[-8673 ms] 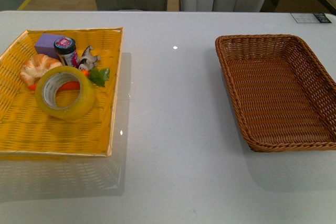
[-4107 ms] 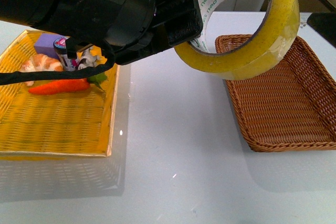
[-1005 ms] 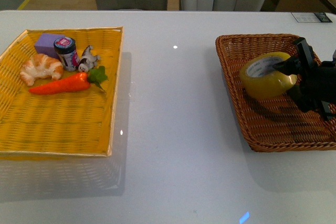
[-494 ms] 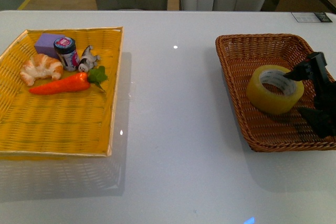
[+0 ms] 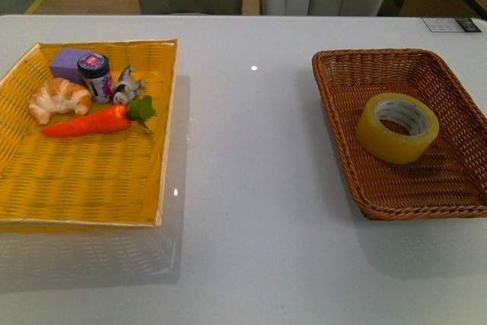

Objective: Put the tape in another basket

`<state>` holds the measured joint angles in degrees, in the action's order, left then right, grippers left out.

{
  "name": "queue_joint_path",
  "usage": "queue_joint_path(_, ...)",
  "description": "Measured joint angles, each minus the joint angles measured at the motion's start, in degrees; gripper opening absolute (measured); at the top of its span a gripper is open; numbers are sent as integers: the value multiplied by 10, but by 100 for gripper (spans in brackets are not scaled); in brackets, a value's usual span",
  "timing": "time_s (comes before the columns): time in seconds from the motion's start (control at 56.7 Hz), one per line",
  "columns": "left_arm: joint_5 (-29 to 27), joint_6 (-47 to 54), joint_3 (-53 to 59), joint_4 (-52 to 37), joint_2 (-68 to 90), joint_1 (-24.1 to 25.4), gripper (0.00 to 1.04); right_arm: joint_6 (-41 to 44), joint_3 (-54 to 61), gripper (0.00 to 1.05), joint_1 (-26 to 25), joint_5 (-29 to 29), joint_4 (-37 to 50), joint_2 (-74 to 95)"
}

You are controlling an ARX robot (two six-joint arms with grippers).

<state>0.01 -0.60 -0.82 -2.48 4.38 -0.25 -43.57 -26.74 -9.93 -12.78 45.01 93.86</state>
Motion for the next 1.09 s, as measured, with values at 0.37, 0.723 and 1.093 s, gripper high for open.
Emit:
queue_joint_path(0.37,0,0,0,25,-35,0,2,353,160,55,10,40,183,-195)
queue_joint_path(0.723,0,0,0,25,-35,0,2,430,235,2,58,92,74,-371)
queue_joint_path(1.093,0,0,0,25,-35,0,2,432,254,2,97,127,-67,-543)
